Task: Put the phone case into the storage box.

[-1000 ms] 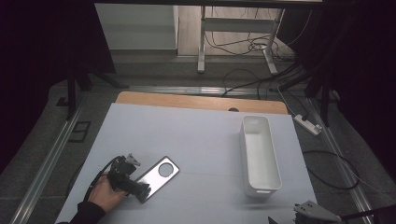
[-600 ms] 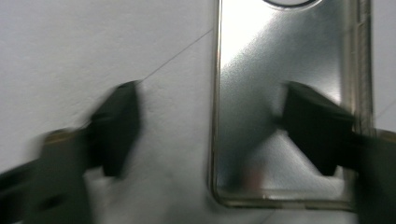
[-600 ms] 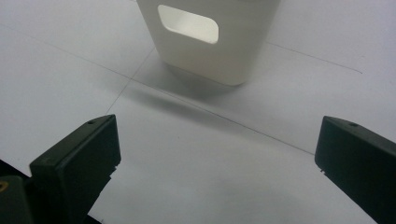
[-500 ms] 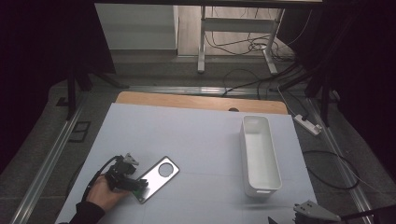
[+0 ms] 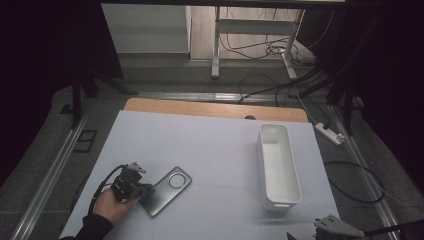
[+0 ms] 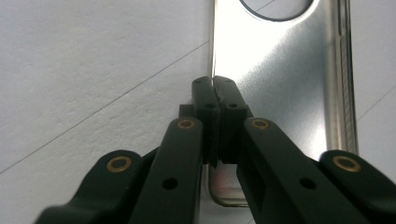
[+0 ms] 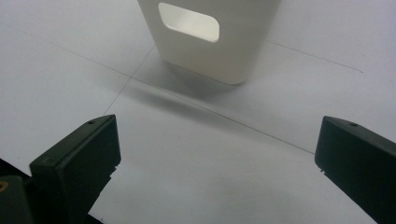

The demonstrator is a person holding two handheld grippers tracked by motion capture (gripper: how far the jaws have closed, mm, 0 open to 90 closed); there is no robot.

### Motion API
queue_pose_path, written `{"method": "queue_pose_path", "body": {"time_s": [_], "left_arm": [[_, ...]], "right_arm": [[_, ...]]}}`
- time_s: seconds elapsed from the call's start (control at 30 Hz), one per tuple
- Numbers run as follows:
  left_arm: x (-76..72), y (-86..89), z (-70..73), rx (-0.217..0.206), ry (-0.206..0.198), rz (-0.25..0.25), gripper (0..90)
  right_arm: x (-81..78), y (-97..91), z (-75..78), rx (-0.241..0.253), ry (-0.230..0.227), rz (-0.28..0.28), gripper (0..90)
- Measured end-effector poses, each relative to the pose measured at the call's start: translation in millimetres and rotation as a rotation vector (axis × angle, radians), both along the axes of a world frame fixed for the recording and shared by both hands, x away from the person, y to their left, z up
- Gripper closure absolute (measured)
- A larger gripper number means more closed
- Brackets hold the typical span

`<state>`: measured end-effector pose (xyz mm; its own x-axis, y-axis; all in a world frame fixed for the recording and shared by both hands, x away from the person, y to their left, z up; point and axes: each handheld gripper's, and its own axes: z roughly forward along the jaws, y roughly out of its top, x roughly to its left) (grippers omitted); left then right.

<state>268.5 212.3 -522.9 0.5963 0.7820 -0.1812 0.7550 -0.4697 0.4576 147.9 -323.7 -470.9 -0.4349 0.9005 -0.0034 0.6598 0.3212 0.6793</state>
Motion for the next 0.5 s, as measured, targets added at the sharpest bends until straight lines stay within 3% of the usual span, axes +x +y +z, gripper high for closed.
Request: {"method": "queue_pose_path", "body": {"time_s": [0.23, 0.5], "left_arm": [[-5.2, -3.0, 0.4, 0.023, -0.054, -0.005, 89.3], [-18.0, -6.2, 16.6, -0.043, -0.168, -0.025, 89.3]], "right_arm": [[-0.7, 0.0, 0.7, 0.003, -0.008, 0.005, 0.0], [-1.0, -1.2, 1.1, 0.019, -0.008, 0.012, 0.0]]}}
